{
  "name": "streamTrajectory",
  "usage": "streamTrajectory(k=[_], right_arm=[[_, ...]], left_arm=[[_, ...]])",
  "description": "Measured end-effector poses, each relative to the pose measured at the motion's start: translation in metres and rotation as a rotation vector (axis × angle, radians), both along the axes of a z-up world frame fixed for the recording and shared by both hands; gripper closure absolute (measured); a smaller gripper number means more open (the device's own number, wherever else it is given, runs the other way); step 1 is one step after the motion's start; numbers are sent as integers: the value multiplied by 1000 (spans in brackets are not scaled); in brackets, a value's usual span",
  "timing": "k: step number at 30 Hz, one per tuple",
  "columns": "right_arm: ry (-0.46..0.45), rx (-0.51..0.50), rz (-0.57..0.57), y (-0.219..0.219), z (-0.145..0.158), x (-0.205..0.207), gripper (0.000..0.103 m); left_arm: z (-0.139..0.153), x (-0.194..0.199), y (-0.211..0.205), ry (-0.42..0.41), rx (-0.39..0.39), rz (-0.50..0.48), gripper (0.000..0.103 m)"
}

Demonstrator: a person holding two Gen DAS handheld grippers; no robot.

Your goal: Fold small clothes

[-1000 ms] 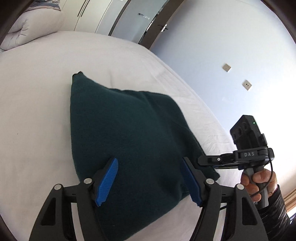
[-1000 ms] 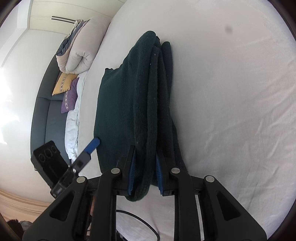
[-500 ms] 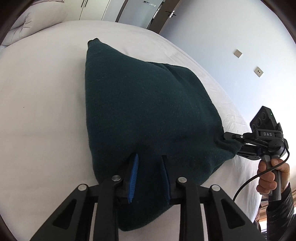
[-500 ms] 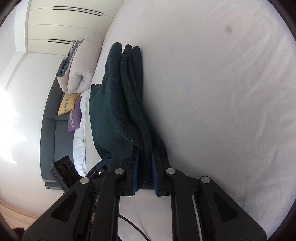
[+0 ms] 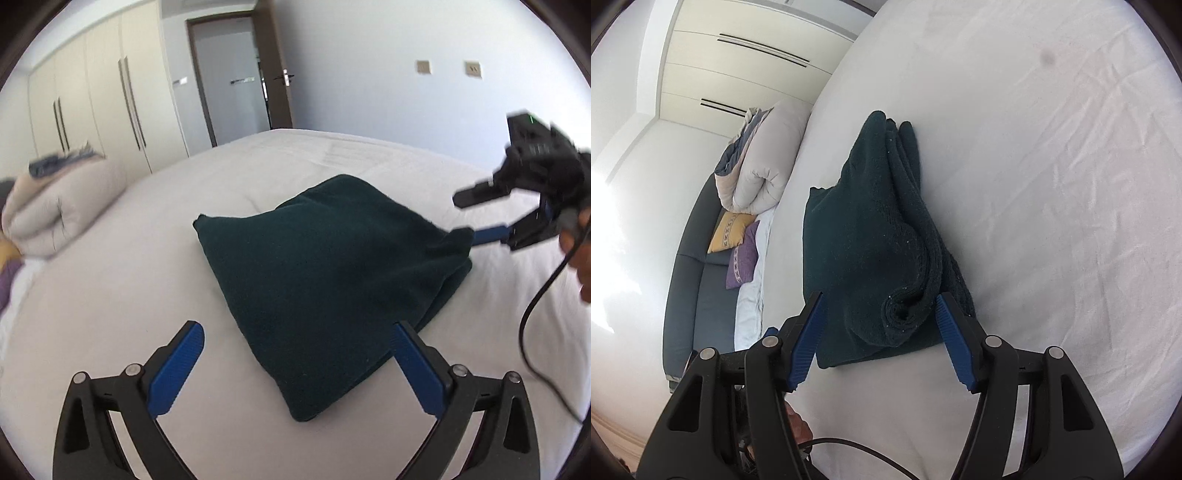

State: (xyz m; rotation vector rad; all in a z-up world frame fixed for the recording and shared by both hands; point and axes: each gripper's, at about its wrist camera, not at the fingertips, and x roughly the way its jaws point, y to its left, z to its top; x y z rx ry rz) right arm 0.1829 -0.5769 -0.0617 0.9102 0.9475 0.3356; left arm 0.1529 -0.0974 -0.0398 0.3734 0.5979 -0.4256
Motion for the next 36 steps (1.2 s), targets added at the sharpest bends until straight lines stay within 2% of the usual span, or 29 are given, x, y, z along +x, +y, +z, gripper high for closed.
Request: streamTrajectory(k=[2,4,7,9,11,12,13,14,15,16,18,20,22,24,26,27,29,30,32,34,36], right_arm=[[-18,-8,-8,2,7,-6,42],[-68,4,-3,-1,17,-8,42],[-134,42,47,3,29,-6,43],[-109,27,73,10,25,2,43],[-64,26,90,12,9,7,45],[-22,24,81,11,-4,8,47],[6,15,71,8,-14,6,54],[15,15,63,6,-22,5,72],[24,19,50,3,-27,1,77],[24,31,44,0,-31,-2,79],[27,19,38,-3,-35,-8,90],[42,22,31,-4,-38,-11,91],[52,-5,24,-2,-33,-9,91],[40,-89,26,5,-14,-9,87],[3,-124,42,12,9,-9,86],[-32,-122,62,16,20,-5,86],[-97,-97,107,25,39,9,86],[-110,-84,125,30,45,21,86],[-119,-80,146,40,51,50,86],[-107,-50,174,50,47,90,86],[-51,-28,193,60,40,131,86]], left_arm=[[-5,-7,-10,-46,76,-29,8],[-7,-10,-14,-81,102,-33,8],[-9,-1,-17,-91,115,-5,12],[-15,9,-18,-75,140,14,15],[-28,19,-19,-29,193,27,31],[-34,21,-18,-11,206,20,35],[-38,22,-16,-1,208,16,38],[-40,20,-14,-5,201,12,40],[-41,18,-13,-3,195,8,42],[-41,18,-13,8,189,2,49],[-43,18,-13,16,186,-4,56],[-44,18,-13,25,184,-11,61],[-42,15,-10,31,179,-16,63],[-34,10,-2,40,149,-21,63],[-19,4,7,21,108,-1,62],[-10,4,11,9,76,7,58],[10,14,17,0,-14,11,36],[19,23,16,1,-45,15,32],[32,51,10,13,-96,16,30],[36,86,3,65,-158,11,30],[29,127,-3,146,-184,34,30]])
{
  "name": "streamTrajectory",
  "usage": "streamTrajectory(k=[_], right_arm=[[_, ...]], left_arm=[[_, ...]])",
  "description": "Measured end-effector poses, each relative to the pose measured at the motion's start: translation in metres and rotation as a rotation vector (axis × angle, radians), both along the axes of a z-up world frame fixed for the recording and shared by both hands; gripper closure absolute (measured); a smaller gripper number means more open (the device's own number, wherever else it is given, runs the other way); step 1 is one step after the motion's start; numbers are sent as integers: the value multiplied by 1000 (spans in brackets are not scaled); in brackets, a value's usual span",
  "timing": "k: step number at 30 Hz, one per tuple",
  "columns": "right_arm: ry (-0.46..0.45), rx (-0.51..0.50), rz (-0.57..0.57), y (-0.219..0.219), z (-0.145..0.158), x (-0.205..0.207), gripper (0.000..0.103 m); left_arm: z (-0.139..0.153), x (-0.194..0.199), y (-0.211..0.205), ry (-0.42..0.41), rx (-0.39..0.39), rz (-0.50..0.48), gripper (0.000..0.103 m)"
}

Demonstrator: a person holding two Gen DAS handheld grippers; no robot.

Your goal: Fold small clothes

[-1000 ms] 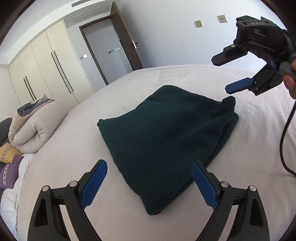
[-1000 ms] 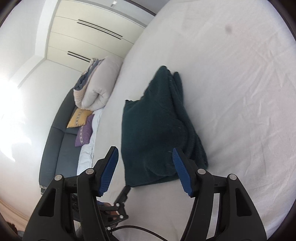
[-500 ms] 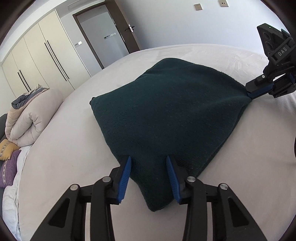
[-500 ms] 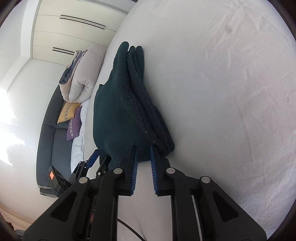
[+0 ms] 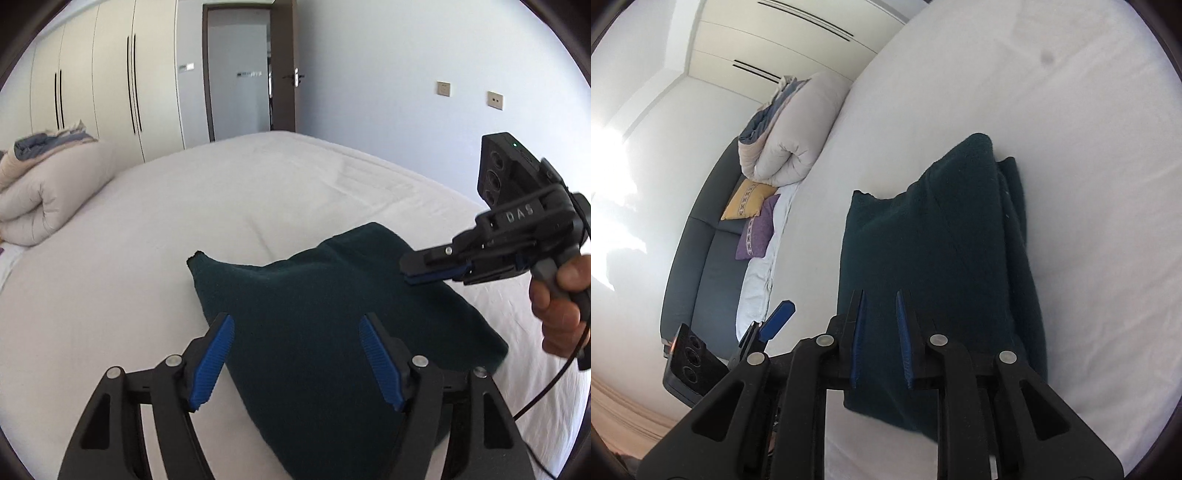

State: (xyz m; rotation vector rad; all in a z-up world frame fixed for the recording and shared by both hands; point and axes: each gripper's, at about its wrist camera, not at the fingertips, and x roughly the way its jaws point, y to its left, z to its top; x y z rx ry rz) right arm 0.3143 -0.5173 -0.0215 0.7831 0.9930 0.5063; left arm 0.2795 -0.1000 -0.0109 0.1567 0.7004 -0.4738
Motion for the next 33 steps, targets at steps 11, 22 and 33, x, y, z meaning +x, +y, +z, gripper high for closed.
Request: streamTrajectory(k=[11,22,33], right_arm=[[24,83,-182,-58,-62,82,87],[-36,-131,-135,-42,-34,17,20],[99,-284,-23,24,-64,35,65]], left_arm=[[-76,72,41,324,-279,156,11],[-66,42,51,429,-405,210,3],[-71,55,7,518,-291,159,46]])
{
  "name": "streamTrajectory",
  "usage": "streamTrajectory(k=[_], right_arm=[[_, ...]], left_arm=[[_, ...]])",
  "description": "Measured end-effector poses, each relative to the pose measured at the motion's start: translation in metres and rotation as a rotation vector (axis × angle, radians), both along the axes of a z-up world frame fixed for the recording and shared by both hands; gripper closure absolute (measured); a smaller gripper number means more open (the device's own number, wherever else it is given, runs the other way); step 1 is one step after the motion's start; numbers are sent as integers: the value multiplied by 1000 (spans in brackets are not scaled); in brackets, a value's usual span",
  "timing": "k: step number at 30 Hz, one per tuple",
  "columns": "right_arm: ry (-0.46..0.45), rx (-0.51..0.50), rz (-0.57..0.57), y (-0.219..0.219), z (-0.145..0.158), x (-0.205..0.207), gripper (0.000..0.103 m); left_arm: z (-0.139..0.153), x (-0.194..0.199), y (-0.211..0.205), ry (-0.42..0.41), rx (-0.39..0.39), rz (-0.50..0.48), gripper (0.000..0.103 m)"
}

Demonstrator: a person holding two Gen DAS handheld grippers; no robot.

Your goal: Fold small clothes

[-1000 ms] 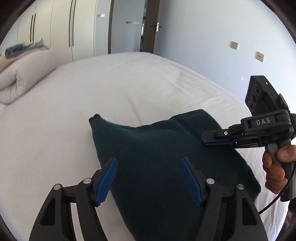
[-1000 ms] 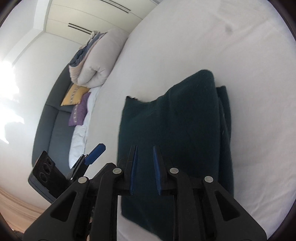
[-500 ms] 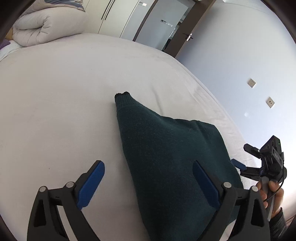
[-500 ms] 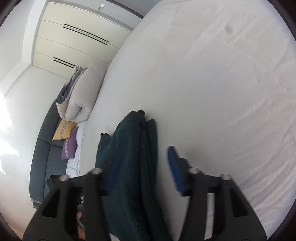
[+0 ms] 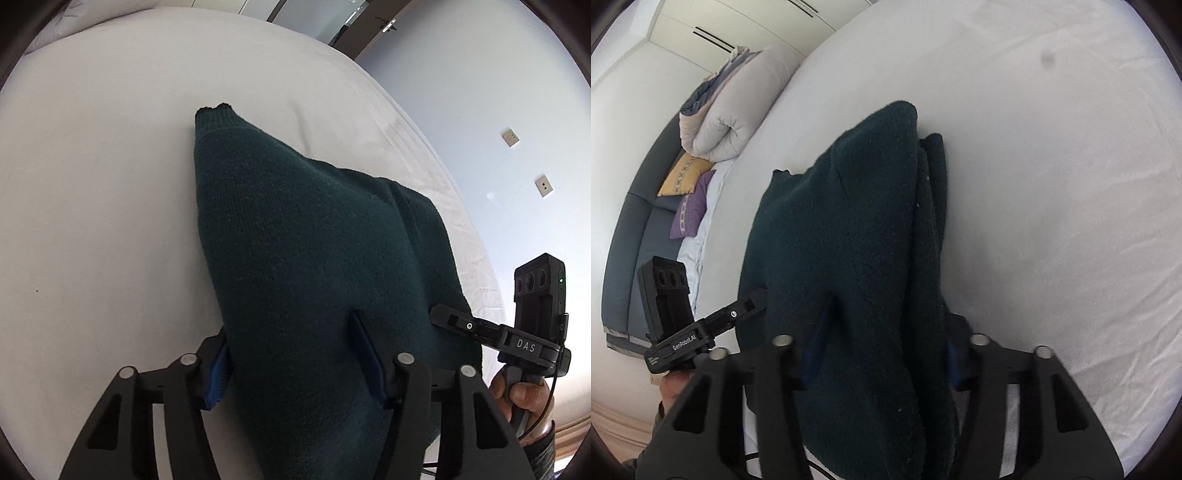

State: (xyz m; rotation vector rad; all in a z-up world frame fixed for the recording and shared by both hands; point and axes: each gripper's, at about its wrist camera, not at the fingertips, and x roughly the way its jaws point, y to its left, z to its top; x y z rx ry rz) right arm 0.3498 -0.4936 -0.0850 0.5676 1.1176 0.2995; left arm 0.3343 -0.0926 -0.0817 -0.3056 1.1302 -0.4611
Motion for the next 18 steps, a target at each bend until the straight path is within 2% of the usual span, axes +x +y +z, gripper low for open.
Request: streamTrajectory(k=[2,4,6,9,13,18], right_arm=[[1,-53,-4,10,4,0,71],[-10,-116,-15,21,13,-5,76],[-32,-181,-26,35,26,-10,79],[-82,-249,-11,60,53,-27,81],[-142,-278,40,109,79,-53,82],[-174,-202,81,170,86,-83,82]], left_arm=[[6,-6,0,-20,25,-9,57],[12,-11,3,-25,24,-9,62],[20,-19,6,-39,36,-7,65],[40,-35,17,-90,96,-1,65],[69,-62,49,-166,179,33,66],[90,-98,94,-223,286,62,65]])
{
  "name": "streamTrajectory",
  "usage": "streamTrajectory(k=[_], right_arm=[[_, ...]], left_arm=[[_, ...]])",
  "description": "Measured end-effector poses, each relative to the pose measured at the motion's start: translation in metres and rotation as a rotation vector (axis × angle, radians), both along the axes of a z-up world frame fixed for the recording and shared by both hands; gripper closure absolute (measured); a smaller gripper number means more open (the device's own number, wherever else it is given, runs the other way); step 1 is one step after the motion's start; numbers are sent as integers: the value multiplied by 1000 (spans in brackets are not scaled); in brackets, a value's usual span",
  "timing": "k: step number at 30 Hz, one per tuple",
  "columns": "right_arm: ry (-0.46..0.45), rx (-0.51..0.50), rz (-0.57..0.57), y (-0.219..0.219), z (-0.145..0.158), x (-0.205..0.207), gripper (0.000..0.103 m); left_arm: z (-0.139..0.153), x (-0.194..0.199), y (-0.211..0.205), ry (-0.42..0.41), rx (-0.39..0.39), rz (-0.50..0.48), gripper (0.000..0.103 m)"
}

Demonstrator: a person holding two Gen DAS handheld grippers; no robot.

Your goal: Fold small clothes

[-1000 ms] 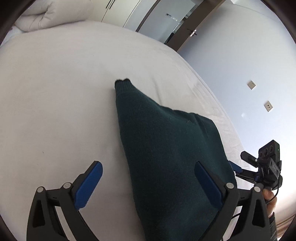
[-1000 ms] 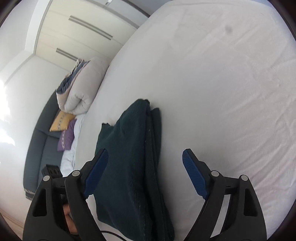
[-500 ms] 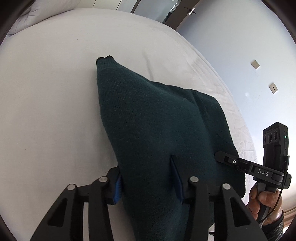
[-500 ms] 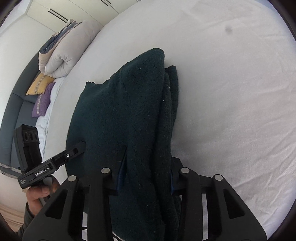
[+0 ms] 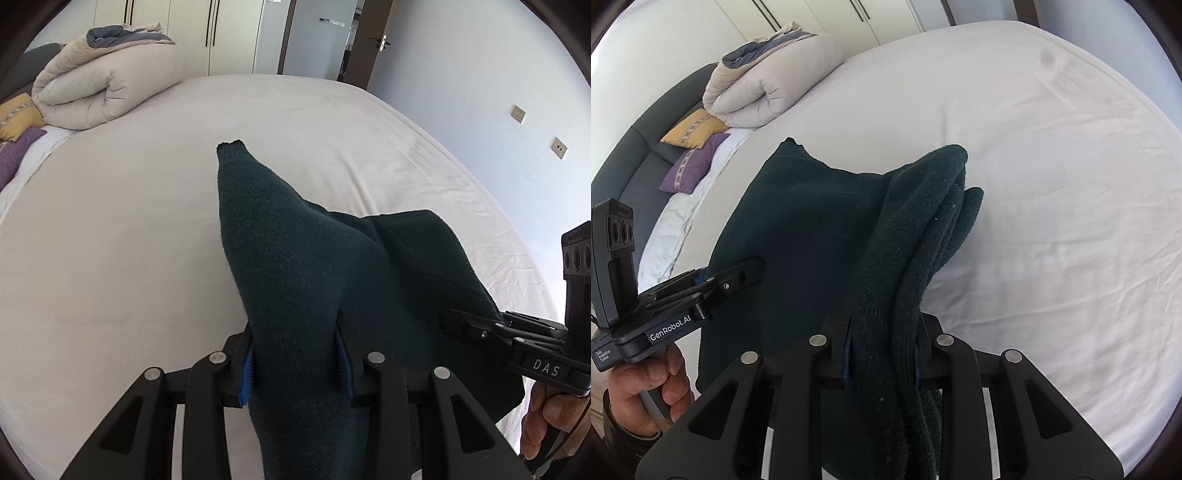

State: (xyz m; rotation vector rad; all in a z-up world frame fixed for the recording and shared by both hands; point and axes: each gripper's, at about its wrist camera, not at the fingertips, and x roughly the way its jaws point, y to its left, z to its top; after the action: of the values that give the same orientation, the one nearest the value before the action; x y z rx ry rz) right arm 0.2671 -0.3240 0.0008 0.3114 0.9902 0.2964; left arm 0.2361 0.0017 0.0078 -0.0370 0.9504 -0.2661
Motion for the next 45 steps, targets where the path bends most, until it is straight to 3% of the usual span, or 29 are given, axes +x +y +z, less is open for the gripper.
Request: streamTrajectory(k=[7,16,24,27,30,34,37,39,40,45], right_arm=[[19,97,60,84,-8,-47,82],[69,95,76,151,-52,-89,82],[112,167,28,130,-92,-68,81],[145,258,7,112,-115,-61,80],[167,377,-18,86,-136,-61,80],[143,391,4,81,-142,-61,80],[141,393,4,77,-139,-67,75],[125,344,-30,74,-127,-74,60],[102,306,-56,68,-119,-80,58],[-52,269,-65,62,-73,-115,58]], left_arm=[[-12,-45,65,21,9,59,66],[-51,-90,105,68,-16,84,65],[-68,-85,107,77,-13,86,59],[-74,-83,111,83,-36,95,53],[-79,-79,115,88,-47,116,41],[-81,-81,120,88,-89,124,40],[-72,-93,123,67,-99,133,40],[-63,-105,124,39,-86,139,41],[-58,-112,125,18,-81,144,41],[-47,-134,122,-74,-78,157,41]])
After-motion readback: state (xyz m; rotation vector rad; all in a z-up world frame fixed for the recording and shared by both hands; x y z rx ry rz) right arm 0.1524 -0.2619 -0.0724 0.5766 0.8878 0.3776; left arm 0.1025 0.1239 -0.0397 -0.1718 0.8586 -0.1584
